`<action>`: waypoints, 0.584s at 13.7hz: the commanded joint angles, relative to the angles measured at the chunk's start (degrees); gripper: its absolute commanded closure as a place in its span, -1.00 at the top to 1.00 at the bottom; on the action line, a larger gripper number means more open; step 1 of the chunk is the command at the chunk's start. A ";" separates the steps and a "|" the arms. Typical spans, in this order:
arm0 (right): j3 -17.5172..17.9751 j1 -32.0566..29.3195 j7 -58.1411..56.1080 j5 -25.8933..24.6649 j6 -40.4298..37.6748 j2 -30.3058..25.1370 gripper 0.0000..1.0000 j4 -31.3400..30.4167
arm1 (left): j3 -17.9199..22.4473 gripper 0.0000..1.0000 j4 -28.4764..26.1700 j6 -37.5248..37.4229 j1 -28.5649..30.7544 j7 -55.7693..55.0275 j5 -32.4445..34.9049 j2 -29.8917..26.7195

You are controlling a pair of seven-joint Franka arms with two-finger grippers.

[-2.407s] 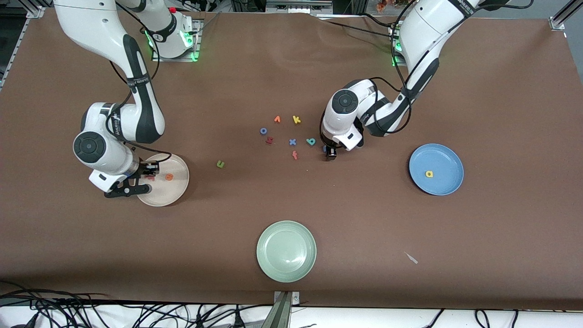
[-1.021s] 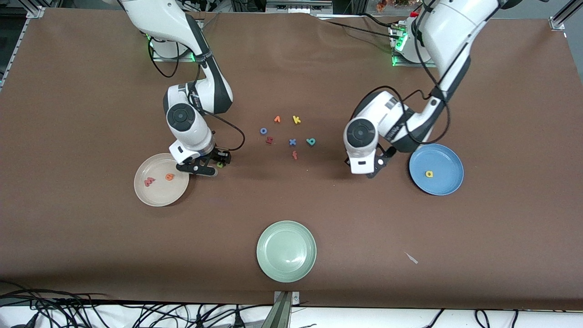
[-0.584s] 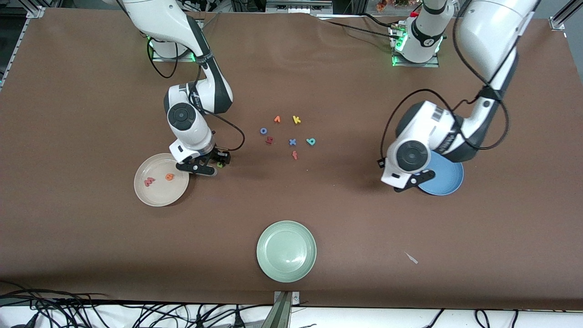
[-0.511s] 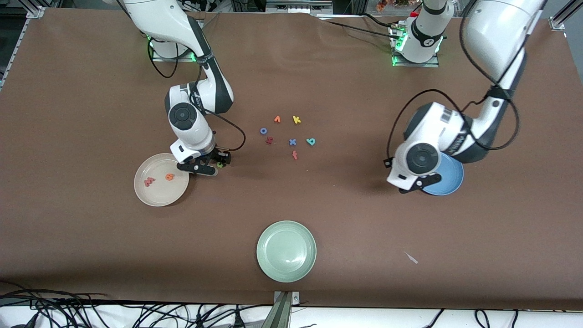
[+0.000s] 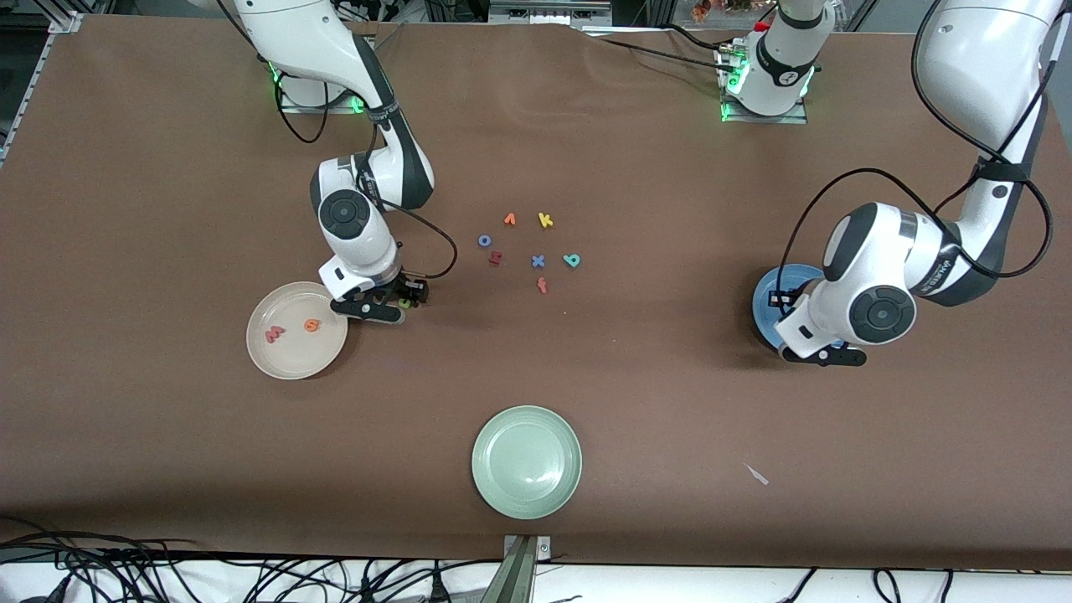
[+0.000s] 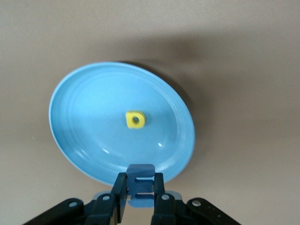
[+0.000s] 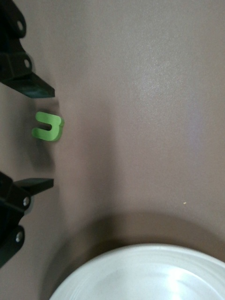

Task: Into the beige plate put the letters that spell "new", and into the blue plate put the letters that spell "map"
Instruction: 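Drop the E on the blue plate while the right gripper reaches green n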

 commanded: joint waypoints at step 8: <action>-0.33 1.35 1.64 0.83 2.39 1.62 0.37 0.22 | -1.38 1.00 -6.60 9.05 4.25 4.19 1.53 -0.90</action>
